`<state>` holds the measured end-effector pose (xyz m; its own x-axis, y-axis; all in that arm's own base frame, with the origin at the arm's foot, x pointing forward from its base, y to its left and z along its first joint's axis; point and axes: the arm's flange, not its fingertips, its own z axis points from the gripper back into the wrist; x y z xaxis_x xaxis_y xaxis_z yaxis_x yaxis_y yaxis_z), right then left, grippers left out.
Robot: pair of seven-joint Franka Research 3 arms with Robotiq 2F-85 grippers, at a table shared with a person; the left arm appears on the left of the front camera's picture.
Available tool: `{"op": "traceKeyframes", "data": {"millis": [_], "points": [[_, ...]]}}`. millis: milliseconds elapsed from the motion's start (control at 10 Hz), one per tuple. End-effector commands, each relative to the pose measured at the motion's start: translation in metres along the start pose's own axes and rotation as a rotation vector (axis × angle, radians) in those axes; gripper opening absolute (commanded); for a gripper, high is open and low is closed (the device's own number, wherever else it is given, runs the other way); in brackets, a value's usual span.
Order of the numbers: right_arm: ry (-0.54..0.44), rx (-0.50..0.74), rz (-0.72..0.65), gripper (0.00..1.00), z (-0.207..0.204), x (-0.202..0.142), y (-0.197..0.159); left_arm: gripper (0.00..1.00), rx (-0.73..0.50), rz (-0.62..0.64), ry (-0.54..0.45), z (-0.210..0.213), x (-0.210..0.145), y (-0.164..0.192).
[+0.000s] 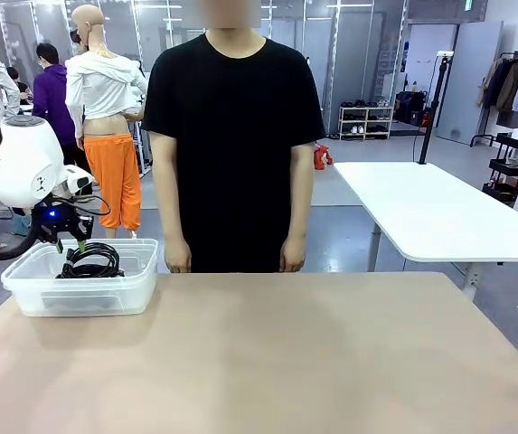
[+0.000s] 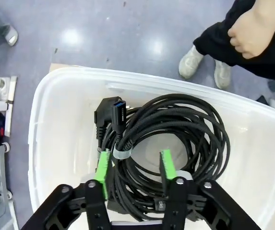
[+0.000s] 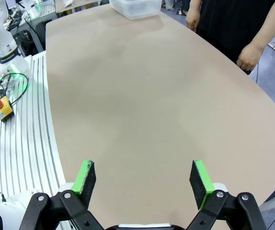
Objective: Organize and store the cables.
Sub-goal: Place the USB Extension Cable into the Organizing box.
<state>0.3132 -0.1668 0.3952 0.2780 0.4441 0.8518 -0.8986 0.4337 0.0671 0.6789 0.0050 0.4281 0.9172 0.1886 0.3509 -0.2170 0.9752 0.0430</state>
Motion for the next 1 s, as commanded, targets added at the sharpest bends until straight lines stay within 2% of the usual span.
{"op": "traceKeyframes", "data": {"millis": [0,100,200,500,600,900], "points": [[-0.015,-0.003,-0.005,1.00,0.0000,0.0018,-0.0020,0.84,0.007,0.036,0.005,0.0063,0.0017,-0.0042],[-0.015,-0.003,-0.005,1.00,0.0000,0.0018,-0.0020,0.95,0.015,0.040,0.012,0.0090,-0.0006,-0.0032],[-0.015,-0.003,-0.005,1.00,0.0000,0.0018,-0.0020,1.00,0.024,0.046,0.013,0.0099,-0.0012,-0.0036],[-0.015,-0.003,-0.005,1.00,0.0000,0.0018,-0.0020,1.00,0.030,0.085,0.017,0.0157,-0.0064,-0.0071],[-0.015,-0.003,-0.005,1.00,0.0000,0.0018,-0.0020,0.96,0.001,0.035,0.003,0.0070,-0.0002,-0.0021],[-0.015,-0.003,-0.005,1.00,0.0000,0.0018,-0.0020,0.96,0.001,0.035,0.003,0.0070,-0.0002,-0.0021]]}}
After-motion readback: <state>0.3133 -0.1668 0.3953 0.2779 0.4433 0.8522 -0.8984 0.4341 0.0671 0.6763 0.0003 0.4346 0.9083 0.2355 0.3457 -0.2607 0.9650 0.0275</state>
